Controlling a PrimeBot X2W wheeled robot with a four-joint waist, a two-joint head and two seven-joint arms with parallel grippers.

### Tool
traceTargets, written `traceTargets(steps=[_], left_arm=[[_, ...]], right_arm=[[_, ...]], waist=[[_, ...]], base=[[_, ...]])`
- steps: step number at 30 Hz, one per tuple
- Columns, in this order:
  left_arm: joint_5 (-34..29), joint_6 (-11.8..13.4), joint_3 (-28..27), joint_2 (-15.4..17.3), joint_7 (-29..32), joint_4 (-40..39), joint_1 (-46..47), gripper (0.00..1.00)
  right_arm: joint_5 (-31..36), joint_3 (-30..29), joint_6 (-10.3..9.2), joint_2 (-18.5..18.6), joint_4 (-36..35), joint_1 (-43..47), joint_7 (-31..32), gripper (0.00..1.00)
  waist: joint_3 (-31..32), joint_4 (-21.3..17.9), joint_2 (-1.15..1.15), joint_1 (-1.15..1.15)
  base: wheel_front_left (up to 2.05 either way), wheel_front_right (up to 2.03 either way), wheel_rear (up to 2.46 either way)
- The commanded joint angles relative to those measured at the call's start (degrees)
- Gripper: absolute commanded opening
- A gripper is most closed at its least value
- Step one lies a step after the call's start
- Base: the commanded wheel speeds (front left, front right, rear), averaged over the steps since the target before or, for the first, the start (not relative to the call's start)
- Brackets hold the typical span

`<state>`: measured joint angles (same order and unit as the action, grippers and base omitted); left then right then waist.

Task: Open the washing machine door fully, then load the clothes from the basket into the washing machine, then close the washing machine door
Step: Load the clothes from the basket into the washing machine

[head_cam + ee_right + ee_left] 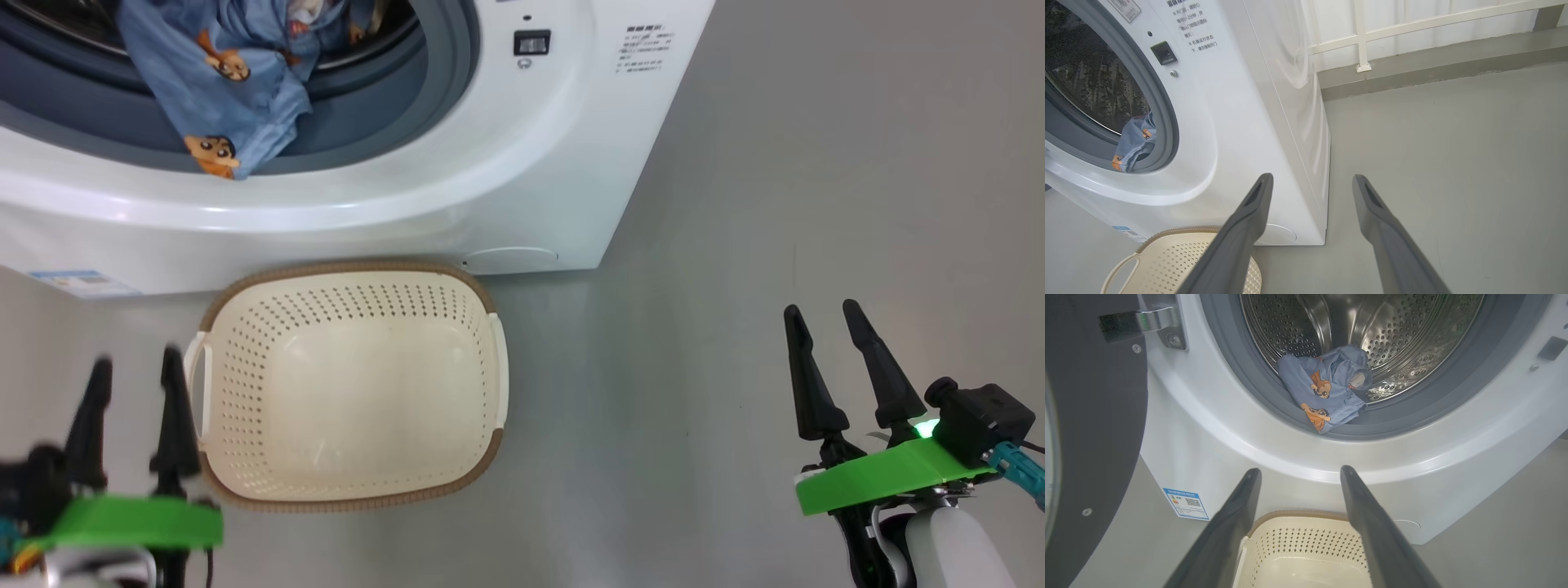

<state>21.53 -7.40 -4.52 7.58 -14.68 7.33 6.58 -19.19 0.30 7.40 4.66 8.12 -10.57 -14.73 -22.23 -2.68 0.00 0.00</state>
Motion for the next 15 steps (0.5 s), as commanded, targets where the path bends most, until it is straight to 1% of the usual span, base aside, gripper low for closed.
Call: traceTargets(steps=[1,5,7,9,12,15], left_arm=[[0.23,-0.09,-0.61,2.66,-0.32,-0.19,3.57,1.0],[0.67,-0.09,2.93,5.63,-0.32,3.4,8.92,1.0],[2.07,-0.09,5.41,7.09,-0.32,5.91,12.29,1.0],[2.5,-0.09,8.05,9.25,-0.32,9.06,15.93,1.0],[3.87,-0.09,11.72,11.43,-0.32,12.87,21.54,1.0],[4.74,-0.09,15.62,12.95,-0.32,16.45,26.99,1.0]], right_arm=[[0.61,0.94,0.09,-0.14,-1.57,0.09,-0.27,1.0],[0.8,0.87,0.09,-0.51,-1.67,-0.51,-0.27,1.0],[0.84,0.79,0.09,-0.72,-1.69,-0.74,-0.27,1.0],[0.84,0.95,0.09,-0.94,-1.59,-1.07,-0.27,1.0],[0.89,1.23,0.09,-1.19,-1.46,-1.78,-0.27,1.0],[0.88,1.28,0.09,-1.37,-1.45,-2.41,-0.27,1.0]], waist=[[-1.07,0.23,0.0,0.0],[-2.19,0.1,0.0,0.0],[-2.75,0.14,0.0,0.0],[-3.32,0.04,0.0,0.0],[-4.07,-0.13,0.0,0.0],[-4.77,-0.25,0.0,0.0]], base=[[0.0,0.0,0.0],[0.0,0.0,0.0],[0.0,0.0,0.0],[0.0,0.0,0.0],[0.0,0.0,0.0],[0.0,0.0,0.0]])
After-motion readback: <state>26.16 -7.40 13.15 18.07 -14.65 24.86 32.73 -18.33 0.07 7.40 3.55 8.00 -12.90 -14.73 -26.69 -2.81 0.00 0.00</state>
